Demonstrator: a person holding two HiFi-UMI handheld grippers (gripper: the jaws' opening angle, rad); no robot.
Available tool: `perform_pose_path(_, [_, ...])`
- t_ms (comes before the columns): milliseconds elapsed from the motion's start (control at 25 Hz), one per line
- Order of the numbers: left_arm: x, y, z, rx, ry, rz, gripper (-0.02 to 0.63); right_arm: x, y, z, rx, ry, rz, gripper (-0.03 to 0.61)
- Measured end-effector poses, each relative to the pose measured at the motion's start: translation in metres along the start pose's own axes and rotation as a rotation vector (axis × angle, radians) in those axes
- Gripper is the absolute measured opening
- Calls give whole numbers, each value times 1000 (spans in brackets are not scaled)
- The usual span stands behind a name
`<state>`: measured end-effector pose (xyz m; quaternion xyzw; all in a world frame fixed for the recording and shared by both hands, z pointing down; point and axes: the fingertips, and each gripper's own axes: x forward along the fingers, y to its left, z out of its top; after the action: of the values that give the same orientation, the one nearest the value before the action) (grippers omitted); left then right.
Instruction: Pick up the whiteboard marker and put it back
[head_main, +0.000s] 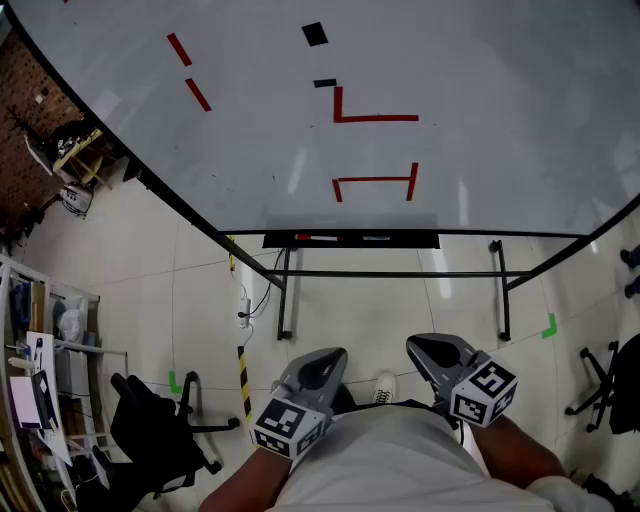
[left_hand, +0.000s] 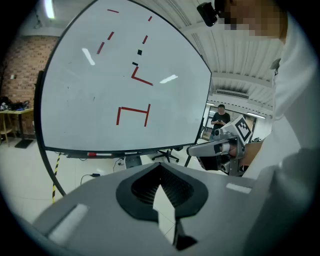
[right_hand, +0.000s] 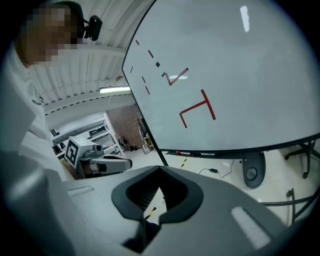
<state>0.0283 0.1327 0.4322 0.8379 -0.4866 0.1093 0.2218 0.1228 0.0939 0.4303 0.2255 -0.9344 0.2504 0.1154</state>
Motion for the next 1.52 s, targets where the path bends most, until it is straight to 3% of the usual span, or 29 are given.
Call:
perform_pose_path(240, [15,35,10,-24,-7,-1,15,29,-8,6,-11,19,4,2])
perform_pose_path(520, [38,106,46,15,-7,-55,14,82,-27,38,-7,6,-79,2])
perform_pose_path(760, [59,173,78,201,21,-118,14,128,-37,75,-11,-39,-188,2])
perform_pose_path(1000, [75,209,85,354,76,-185,15,156,-42,99,-2,-92,-292,2])
perform_pose_path(1520, [124,218,50,704,264,-117,15,160,-65,106,-24,-26,-220,2])
